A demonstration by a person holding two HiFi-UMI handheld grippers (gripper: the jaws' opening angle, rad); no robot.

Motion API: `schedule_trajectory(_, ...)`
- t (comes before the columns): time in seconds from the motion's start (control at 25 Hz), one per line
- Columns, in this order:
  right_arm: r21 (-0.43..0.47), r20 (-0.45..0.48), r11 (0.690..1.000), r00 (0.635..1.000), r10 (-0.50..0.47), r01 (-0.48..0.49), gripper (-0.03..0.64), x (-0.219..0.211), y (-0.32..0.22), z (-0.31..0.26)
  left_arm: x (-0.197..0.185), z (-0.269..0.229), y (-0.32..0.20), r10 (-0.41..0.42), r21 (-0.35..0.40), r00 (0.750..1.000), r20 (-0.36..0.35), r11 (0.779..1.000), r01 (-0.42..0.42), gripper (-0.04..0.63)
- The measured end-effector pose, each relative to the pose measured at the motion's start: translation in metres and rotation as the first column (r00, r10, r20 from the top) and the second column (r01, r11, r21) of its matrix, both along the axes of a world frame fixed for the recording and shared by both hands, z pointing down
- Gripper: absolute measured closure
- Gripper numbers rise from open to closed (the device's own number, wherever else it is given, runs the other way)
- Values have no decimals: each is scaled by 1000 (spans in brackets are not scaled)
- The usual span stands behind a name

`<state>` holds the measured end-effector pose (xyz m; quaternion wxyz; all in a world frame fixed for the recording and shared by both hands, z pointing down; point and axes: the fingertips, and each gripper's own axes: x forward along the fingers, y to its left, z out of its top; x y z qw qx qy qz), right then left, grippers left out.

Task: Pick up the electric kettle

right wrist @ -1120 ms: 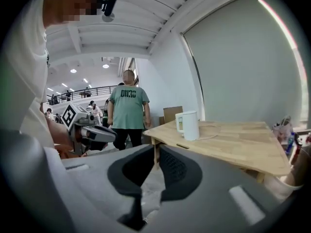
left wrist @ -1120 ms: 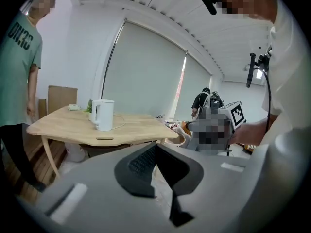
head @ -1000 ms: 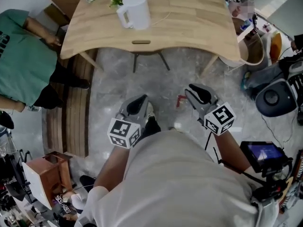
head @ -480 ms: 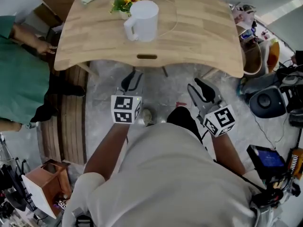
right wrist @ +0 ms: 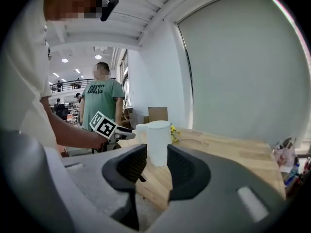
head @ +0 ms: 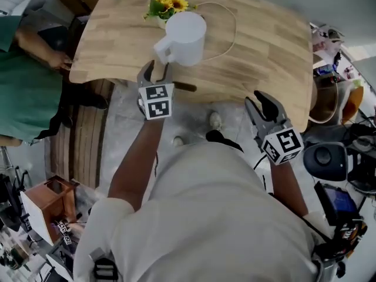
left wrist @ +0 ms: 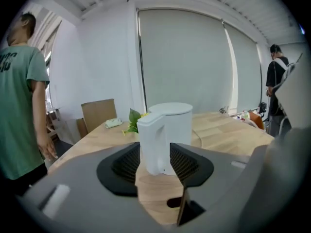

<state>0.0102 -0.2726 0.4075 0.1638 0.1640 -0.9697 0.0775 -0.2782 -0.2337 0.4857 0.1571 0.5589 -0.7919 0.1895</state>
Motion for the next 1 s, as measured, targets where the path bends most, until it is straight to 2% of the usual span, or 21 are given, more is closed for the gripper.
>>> schedule_trajectory(0.16, -12, -16, 998, 998, -57, 57, 499, 1, -59, 5, -29, 21, -30, -121, -46, 992, 41, 991, 122, 403)
schedule_trajectory(0.32, -38, -38, 995, 994, -99, 97, 499, 7, -95, 15, -45, 34, -53, -187, -59, 981, 54, 980, 190, 403)
schedule_trajectory(0.6, -57, -47, 985, 985, -168, 165, 499, 6, -137, 23, -69, 49, -66, -311, -24, 950, 26, 950, 311, 425)
schedule_trajectory(0.72, -64, -52, 979, 979, -196, 192, 499, 3, -144, 24, -73, 51, -69, -341, -10, 940, 15, 940, 341, 472)
schedule_trajectory(0.76, -69, -55, 978, 978, -201, 197, 499, 2, -147, 25, -73, 52, -70, -353, -4, 935, 7, 935, 353, 505)
schedule_trajectory(0.84, -77, -58, 976, 977, -207, 203, 499, 1, -153, 25, -77, 53, -71, -390, 6, 921, -22, 921, 390, 514)
schedule_trajectory(1.0, -85, -64, 975, 975, -212, 207, 499, -2, -166, 27, -83, 52, -67, -478, 41, 869, -126, 873, 486, 518)
